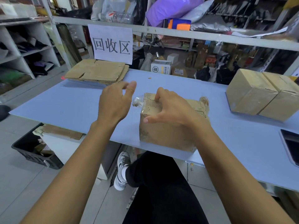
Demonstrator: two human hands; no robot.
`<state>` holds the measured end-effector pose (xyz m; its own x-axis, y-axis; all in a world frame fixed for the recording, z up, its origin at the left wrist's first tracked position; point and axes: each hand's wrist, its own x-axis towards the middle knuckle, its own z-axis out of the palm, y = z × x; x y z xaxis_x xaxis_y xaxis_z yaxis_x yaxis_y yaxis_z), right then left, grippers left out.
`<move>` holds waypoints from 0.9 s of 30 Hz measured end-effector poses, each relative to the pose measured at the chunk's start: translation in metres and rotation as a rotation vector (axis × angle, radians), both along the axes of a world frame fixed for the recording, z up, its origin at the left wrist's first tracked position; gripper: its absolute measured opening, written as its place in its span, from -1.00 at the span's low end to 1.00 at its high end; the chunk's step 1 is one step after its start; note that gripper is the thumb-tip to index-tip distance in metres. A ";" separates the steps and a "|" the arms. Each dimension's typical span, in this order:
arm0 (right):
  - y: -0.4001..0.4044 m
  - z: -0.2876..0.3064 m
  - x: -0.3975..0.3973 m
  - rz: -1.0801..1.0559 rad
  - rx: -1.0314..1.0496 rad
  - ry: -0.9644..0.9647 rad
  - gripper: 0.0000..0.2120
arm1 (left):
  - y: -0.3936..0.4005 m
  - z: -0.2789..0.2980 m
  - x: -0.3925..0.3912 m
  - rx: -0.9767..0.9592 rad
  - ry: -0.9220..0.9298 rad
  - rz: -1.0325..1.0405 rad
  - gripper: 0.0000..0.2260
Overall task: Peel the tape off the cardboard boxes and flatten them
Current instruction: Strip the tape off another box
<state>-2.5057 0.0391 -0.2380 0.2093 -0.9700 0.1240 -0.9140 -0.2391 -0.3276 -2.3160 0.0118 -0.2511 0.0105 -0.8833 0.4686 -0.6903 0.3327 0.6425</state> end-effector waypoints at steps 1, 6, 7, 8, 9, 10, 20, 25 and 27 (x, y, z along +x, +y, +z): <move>0.000 0.001 -0.001 0.008 0.009 -0.008 -0.26 | 0.002 0.003 0.000 -0.097 -0.060 -0.100 -0.63; 0.002 0.002 -0.009 0.086 0.044 -0.067 -0.32 | 0.001 0.006 -0.004 -0.081 -0.418 -0.664 -0.79; 0.003 0.002 -0.010 0.095 0.051 -0.071 -0.32 | 0.001 0.004 -0.001 -0.079 -0.420 -0.684 -0.82; 0.004 0.003 -0.012 0.101 0.054 -0.067 -0.31 | 0.001 0.003 0.003 -0.083 -0.391 -0.701 -0.84; 0.005 0.003 -0.012 0.105 0.054 -0.059 -0.31 | 0.001 0.002 0.010 -0.081 -0.352 -0.722 -0.85; 0.007 0.004 -0.012 0.108 0.053 -0.054 -0.30 | 0.002 0.000 0.016 -0.068 -0.308 -0.752 -0.85; 0.009 0.003 -0.012 0.107 0.052 -0.083 -0.30 | 0.003 -0.001 0.023 0.004 -0.293 -0.813 -0.92; 0.010 0.004 -0.012 0.110 0.058 -0.090 -0.32 | -0.006 -0.001 0.023 -0.051 -0.437 -0.815 -0.74; 0.009 0.004 -0.012 0.106 0.062 -0.097 -0.32 | -0.008 0.000 0.022 -0.104 -0.510 -0.819 -0.71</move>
